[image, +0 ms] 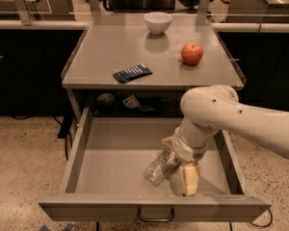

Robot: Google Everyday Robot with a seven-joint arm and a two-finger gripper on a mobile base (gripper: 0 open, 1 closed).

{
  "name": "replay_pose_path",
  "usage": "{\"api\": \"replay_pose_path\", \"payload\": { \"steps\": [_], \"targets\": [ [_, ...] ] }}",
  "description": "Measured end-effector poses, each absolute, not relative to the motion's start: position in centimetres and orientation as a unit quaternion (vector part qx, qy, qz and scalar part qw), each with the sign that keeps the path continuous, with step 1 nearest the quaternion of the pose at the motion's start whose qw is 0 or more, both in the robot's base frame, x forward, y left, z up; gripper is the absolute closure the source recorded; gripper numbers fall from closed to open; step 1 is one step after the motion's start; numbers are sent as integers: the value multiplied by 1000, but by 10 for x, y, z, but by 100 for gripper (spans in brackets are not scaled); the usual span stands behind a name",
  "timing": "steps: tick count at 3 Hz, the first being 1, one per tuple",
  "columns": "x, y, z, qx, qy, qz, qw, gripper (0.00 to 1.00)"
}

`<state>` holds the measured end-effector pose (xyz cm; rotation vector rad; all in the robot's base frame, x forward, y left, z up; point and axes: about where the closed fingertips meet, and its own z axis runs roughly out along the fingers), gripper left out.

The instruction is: Pick water bottle from top drawer and place on counter

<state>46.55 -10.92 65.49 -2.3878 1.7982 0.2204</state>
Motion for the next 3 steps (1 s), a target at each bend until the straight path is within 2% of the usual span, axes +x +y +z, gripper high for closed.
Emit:
{"api": "replay_pose_path", "payload": {
  "steps": [1,3],
  "targets": [
    [466,-109,654,-796,597,74,72,0],
    [515,-96,615,-831,542,112,54,0]
  ]
}}
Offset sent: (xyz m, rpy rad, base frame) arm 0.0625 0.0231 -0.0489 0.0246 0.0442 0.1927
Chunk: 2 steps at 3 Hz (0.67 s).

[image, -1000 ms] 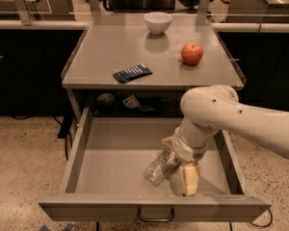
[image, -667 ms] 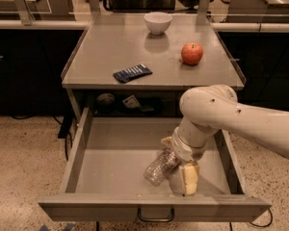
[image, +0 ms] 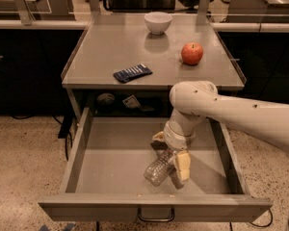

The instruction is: Pick water bottle from top drawer and place on counter

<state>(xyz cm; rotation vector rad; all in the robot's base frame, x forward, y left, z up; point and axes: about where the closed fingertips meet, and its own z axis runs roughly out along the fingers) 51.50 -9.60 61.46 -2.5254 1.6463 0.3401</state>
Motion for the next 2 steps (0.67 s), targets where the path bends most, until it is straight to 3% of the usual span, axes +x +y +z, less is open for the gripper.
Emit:
{"api": "replay_pose_path", "payload": {
  "steps": [1,2],
  "targets": [
    [514,-96,613,-830,543,115,55,4],
    [514,-96,613,-830,543,115,55,27]
  ]
}}
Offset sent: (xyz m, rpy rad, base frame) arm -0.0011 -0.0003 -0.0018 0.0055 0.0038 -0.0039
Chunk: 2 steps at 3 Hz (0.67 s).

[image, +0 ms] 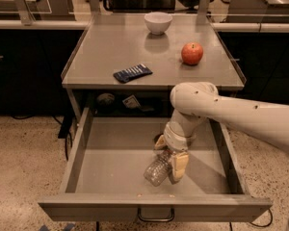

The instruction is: Pick water bottle from top drawer and place on counter

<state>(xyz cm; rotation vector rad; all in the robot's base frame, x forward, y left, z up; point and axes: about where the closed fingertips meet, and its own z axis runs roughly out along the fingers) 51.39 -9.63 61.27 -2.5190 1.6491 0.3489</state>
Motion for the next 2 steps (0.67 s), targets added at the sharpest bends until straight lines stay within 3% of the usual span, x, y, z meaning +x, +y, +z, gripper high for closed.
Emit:
{"api": "replay_pose_path", "payload": {
  "steps": [2],
  "targets": [
    [514,-96,613,-830,543,115,55,73]
  ]
}}
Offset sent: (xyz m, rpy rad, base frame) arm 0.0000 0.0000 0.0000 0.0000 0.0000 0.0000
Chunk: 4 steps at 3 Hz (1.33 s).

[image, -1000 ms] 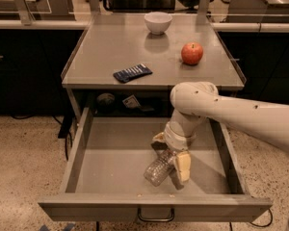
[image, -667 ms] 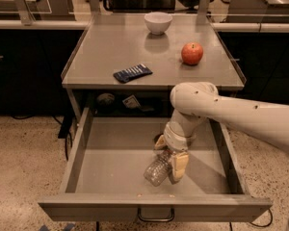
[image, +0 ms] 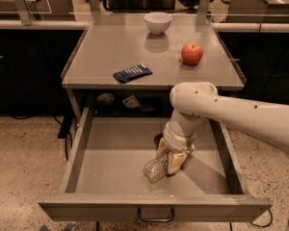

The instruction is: Pick water bottle from top drawer and place on counter

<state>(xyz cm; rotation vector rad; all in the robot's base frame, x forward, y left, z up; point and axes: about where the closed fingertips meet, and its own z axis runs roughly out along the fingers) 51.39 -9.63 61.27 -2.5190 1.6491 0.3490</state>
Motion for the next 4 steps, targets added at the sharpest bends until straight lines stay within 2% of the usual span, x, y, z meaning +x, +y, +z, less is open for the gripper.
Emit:
{"api": "replay_pose_path", "payload": {
  "steps": [1,2,4],
  "targets": [
    [514,-95,615,-832,540,117,56,100],
    [519,-85,641,-850,507,132,63,100],
    [552,-36,779,-889,432,100,114,100]
  ]
}}
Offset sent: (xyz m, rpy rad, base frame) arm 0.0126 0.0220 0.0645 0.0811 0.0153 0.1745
